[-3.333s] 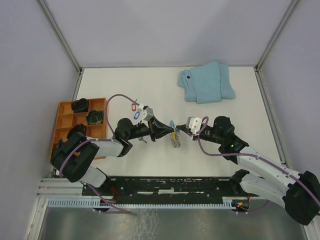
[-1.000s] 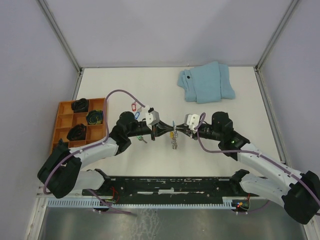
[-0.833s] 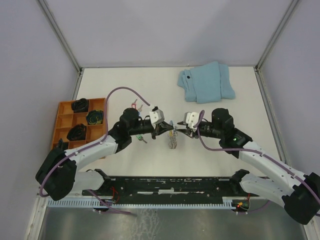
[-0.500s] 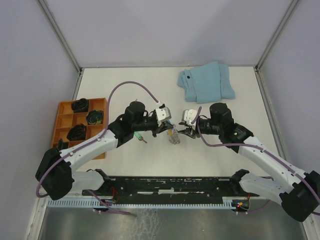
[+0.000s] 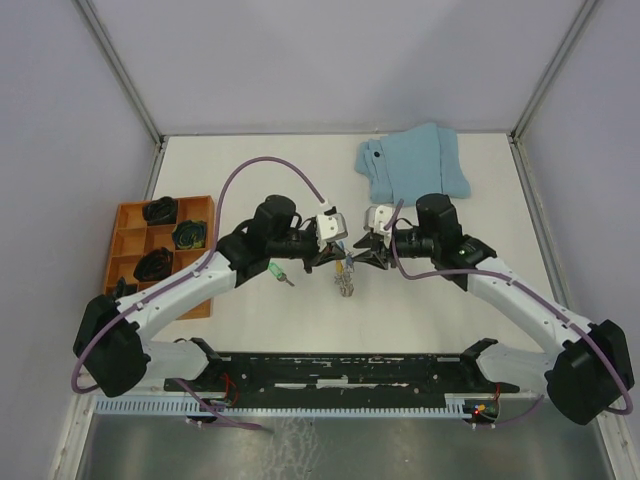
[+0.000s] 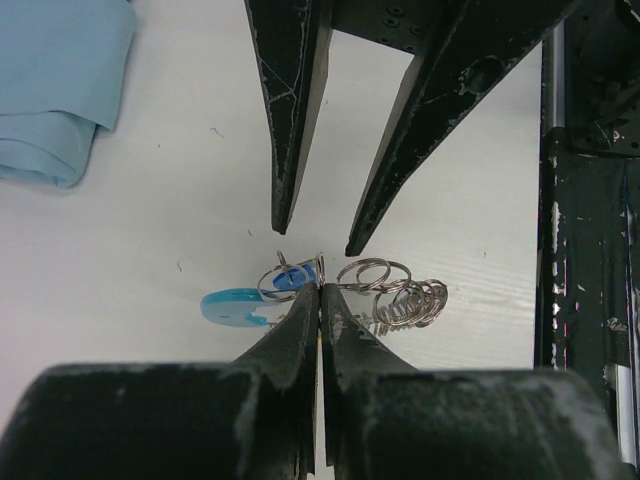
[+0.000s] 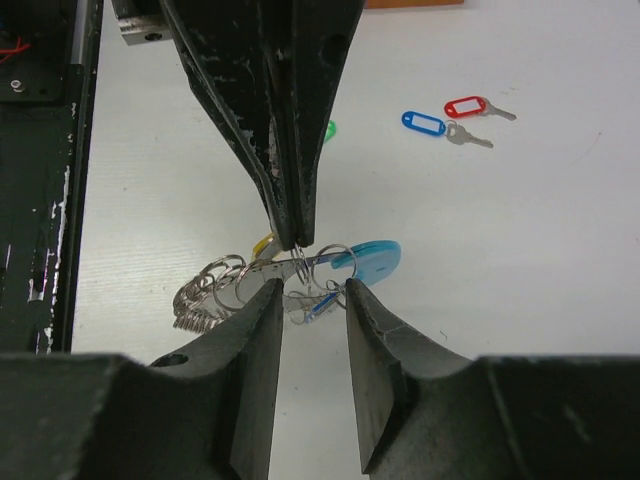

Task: Put the keys on the keyring

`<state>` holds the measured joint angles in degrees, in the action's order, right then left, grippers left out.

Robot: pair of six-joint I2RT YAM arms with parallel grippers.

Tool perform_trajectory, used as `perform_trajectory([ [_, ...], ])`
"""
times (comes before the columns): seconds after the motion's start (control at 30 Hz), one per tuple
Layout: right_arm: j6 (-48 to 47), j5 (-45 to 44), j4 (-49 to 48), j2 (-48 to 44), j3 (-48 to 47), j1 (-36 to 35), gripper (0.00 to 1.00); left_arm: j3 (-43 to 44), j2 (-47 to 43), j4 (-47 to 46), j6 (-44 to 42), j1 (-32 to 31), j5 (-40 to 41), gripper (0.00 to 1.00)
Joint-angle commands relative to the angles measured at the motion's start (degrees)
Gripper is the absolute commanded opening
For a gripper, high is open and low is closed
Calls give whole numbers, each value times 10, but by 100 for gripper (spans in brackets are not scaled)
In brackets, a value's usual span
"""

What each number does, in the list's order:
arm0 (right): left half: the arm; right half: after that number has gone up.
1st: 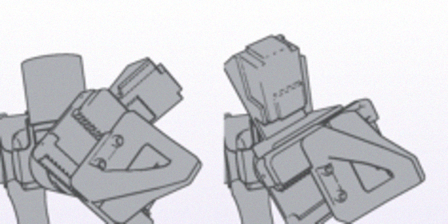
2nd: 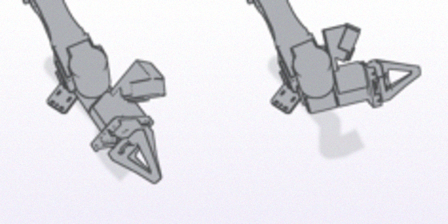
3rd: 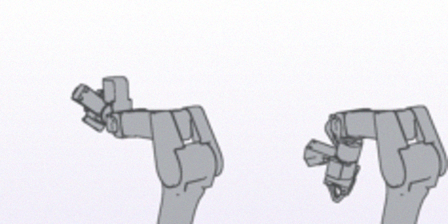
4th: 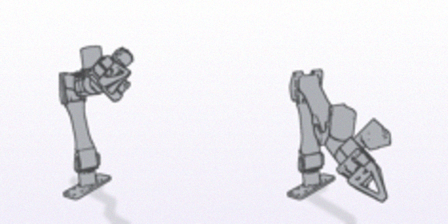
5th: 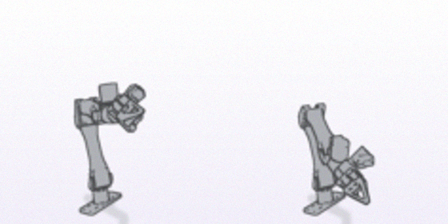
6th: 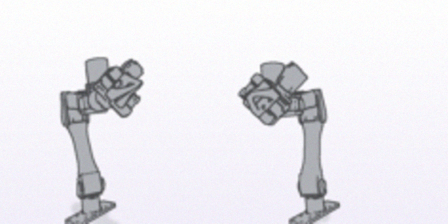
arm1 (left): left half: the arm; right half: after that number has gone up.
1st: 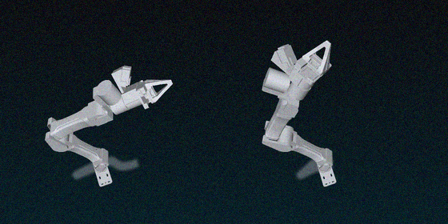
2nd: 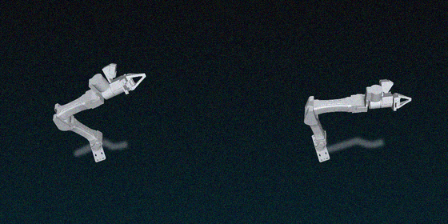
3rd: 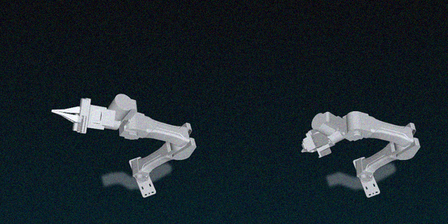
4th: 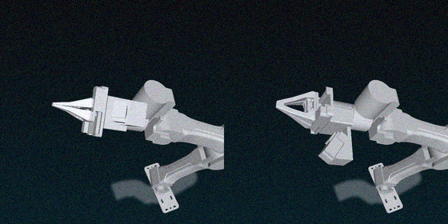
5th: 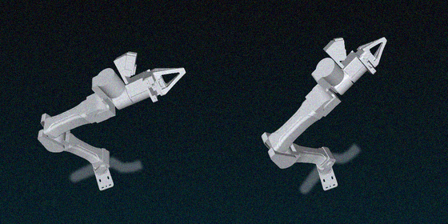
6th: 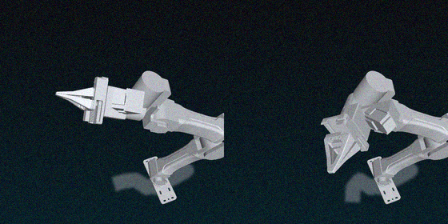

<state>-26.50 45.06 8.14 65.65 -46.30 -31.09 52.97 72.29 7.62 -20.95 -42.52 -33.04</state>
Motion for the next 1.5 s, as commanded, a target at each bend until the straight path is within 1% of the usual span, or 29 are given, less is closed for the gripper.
perform_trajectory([
  [0.0, 19, 43, -52, 5, -30, 7, 38, 33, 6, -6, -21, -3, -16, 3],
  [0.23, 26, 74, -60, 32, -39, 7, 31, 38, 10, -5, -18, -5, -24, 3],
  [0.43, 19, 74, -55, 47, -36, 6, 28, 38, 10, -5, -17, -6, -26, 3],
  [0.67, 14, 87, -44, 59, -37, 6, 20, 37, 12, -4, -17, -6, -28, 3],
  [0.8, -4, 99, -9, 67, -47, 7, 18, 38, 13, -5, -17, -6, -25, 3],
  [0.9, -22, 99, 14, 69, -49, 7, 19, 38, 14, -4, -15, -6, -19, 3],
  [1.03, -28, 98, 19, 72, -48, 7, 19, 38, 15, -4, -12, -6, -16, 3],
  [1.2, -23, 106, 9, 77, -50, 7, 13, 37, 16, -7, -9, -6, -23, 3],
  [1.3, -12, 112, -8, 81, -49, 7, 12, 37, 17, -9, -5, -6, -29, 3],
  [1.33, -4, 113, -18, 82, -47, 6, 10, 37, 18, -10, -5, -6, -31, 3],
  [1.37, 3, 115, -31, 83, -43, 7, 3, 36, 18, -12, -3, -6, -32, 3],
  [1.43, 19, 113, -58, 84, -38, 7, 1, 31, 16, -20, 3, -6, -33, 4],
  [1.47, 27, 112, -73, 84, -34, 7, 1, 27, 14, -27, 7, -7, -31, 7],
])
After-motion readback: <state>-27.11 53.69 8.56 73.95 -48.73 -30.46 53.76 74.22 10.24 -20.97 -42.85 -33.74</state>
